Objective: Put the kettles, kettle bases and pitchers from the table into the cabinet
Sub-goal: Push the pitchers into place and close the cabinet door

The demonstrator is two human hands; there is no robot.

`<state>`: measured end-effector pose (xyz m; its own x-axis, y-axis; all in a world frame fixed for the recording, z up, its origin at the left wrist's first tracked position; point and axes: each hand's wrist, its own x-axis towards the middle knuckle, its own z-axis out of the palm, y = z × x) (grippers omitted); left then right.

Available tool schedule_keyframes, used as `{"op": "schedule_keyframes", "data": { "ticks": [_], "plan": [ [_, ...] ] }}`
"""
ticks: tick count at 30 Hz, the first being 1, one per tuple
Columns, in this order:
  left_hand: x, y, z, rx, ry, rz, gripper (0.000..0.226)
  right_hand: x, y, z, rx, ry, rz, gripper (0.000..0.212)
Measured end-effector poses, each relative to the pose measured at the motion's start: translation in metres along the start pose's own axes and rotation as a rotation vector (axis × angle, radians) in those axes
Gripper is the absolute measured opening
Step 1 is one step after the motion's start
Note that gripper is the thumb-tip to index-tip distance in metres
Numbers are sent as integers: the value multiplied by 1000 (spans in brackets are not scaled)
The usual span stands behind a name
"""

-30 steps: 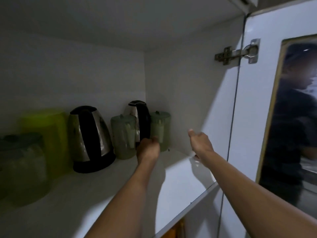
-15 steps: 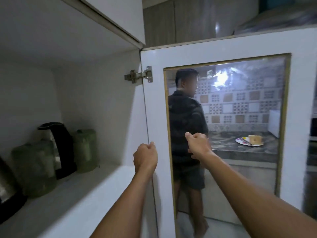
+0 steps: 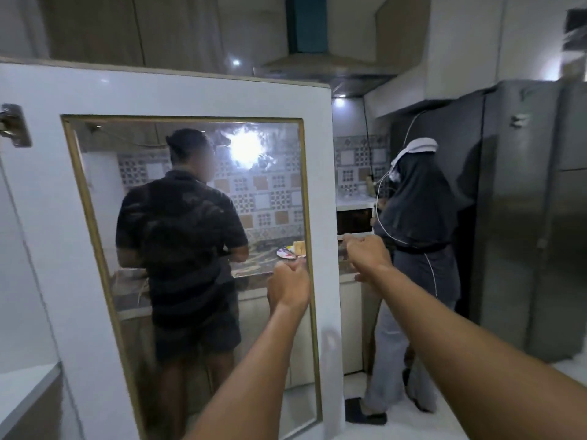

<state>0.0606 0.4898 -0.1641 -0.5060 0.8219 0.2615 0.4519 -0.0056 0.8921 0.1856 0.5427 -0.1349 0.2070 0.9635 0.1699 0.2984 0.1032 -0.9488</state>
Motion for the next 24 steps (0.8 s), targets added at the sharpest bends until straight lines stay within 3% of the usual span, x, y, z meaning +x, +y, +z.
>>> {"op": "schedule_keyframes", "data": {
  "ticks": [3,7,10,16,24],
  "plan": [
    [15,18,46,-56,44,18,32,40,-7,-13,-25,21,-73,36],
    [42,40,104,-79,177,-77,26,99,-14,-22,-63,-44,-126,43],
    [61,49,142,-119,274,-126,30,139,-22,-25,-40,-125,-162,33],
    [85,44,172,-61,282,-81,42,191,-36,-16,92,-327,-193,67],
    [86,49,152,43,219,-123,56,197,-50,-8,265,-616,-245,74]
  ]
}}
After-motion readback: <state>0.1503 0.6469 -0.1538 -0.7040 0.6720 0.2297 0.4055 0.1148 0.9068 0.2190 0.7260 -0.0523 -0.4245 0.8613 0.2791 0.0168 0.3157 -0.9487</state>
